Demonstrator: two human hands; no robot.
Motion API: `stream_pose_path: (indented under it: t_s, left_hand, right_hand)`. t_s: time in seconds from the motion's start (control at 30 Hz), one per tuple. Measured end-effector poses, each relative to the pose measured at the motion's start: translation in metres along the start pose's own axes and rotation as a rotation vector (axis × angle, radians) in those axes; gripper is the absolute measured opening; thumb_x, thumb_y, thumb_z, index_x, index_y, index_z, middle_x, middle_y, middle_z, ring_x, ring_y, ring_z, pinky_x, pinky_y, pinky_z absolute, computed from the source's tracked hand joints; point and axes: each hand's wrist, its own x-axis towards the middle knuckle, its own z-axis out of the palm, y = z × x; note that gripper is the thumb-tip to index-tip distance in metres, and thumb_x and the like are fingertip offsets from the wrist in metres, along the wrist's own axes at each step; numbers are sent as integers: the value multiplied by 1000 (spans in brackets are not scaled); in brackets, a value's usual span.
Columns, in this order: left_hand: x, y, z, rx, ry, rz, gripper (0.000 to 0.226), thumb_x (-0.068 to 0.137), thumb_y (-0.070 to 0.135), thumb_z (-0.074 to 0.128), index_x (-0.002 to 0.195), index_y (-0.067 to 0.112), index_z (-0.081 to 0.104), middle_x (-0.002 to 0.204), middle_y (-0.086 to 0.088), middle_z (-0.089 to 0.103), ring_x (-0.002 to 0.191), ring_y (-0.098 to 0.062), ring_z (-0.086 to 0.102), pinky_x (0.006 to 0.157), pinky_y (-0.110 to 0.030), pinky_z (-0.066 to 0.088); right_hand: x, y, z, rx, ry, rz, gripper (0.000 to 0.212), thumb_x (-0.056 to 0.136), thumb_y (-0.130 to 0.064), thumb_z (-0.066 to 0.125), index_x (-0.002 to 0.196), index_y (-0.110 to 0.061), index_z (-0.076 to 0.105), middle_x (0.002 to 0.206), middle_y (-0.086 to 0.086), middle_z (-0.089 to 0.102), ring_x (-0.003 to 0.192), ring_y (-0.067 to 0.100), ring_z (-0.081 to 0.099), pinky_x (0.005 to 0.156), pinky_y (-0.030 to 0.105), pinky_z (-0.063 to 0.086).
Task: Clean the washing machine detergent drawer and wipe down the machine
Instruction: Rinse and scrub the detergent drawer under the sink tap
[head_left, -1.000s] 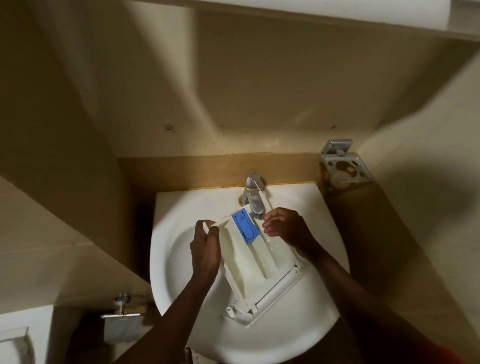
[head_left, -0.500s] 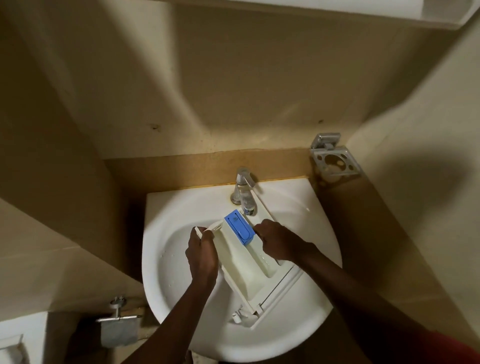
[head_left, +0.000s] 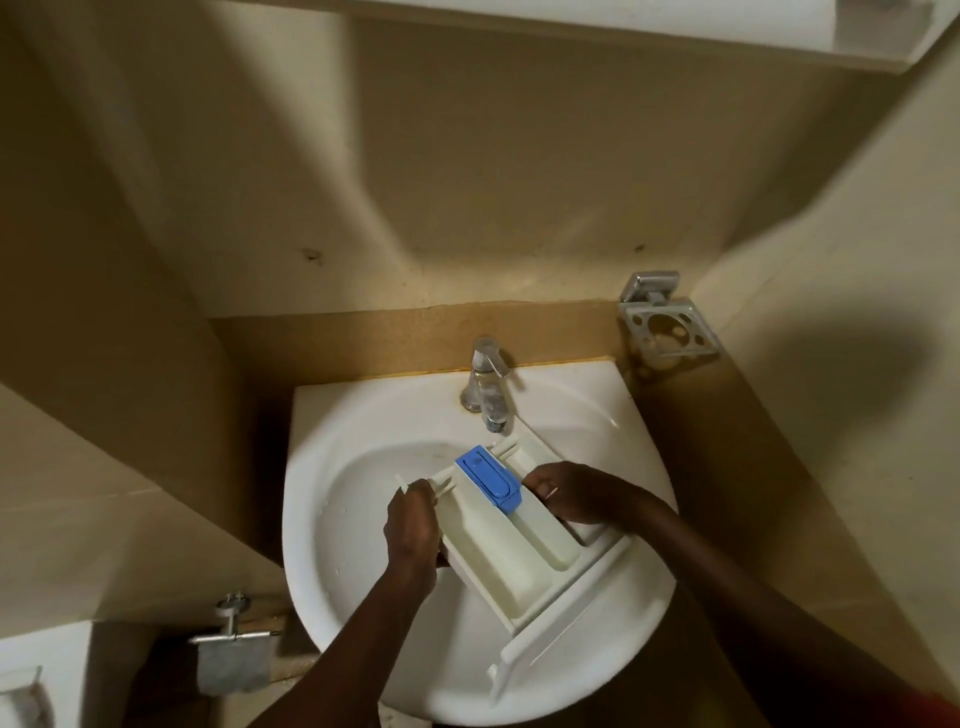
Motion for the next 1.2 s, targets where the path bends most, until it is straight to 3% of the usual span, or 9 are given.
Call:
stream_pose_path:
  t_s: [0.23,0.33,0.43,0.53,0.73,0.87,0.97,1.1,1.2]
  left_hand:
    - [1,9,-8,56,-43,86,9,86,19,45,85,14,53,90,-11,59,72,-27,56,60,-32,50]
    - [-3,16,-6,63,-81,154,13,87,25,45,81,16,52,88,-11,59,74,-27,55,59,-29,44]
    - [-6,21,-7,43,-82,210,24,71,35,46,81,16,56,86,-10,63,74,-25,56,60,-29,40]
    - [-6,20,-14,-16,-64,255,7,78,24,48,76,20,52,77,-4,55,68,-18,48,56,-28,31]
    - [-6,28,-15,-140,-94,339,19,83,12,44,68,24,43,68,0,48,60,-13,43,49,-25,26]
    - [-2,33,-20,-284,-76,367,23,86,5,39,82,22,54,79,-4,58,66,-15,53,52,-23,37]
    - [3,43,-23,-412,-92,378,34,82,5,40,96,27,62,94,-6,65,76,-19,61,63,-29,47]
    - [5,57,-19,-501,-81,428,45,80,10,45,116,33,59,111,-9,65,91,-25,64,74,-37,53]
    - [9,58,-22,-635,-76,367,53,85,7,45,131,34,53,112,-8,66,89,-26,65,74,-38,54]
  right_hand:
    - [-22,-15,-12,92,-90,9,35,95,-6,45,129,-11,49,123,12,59,107,28,61,94,39,52]
    - [-34,-23,-21,134,-92,40,28,94,-6,44,121,-15,50,114,11,62,99,26,66,88,39,56]
    - [-36,-29,-25,-64,-10,-15,21,93,-11,48,114,-15,51,114,8,62,96,21,62,82,29,52]
    - [-36,-31,-21,-195,167,-150,15,94,-11,46,105,-11,57,111,5,64,94,21,60,77,26,46]
    - [-48,-25,-16,360,704,-288,20,92,-23,50,91,-16,68,81,-4,72,75,9,69,73,27,54]
    - [-55,-7,-29,442,1038,-226,9,90,-30,60,96,-24,63,92,-11,68,83,6,66,69,17,50]
    - [-49,9,-20,540,995,-11,35,85,-47,65,113,-26,61,114,-11,61,98,9,57,71,22,42]
    - [-42,3,11,1179,882,28,72,62,-75,67,120,-33,59,123,-16,59,117,12,54,97,41,44]
    - [-39,-13,21,1339,775,-86,68,65,-56,74,125,-34,52,122,-14,55,115,12,53,97,41,46]
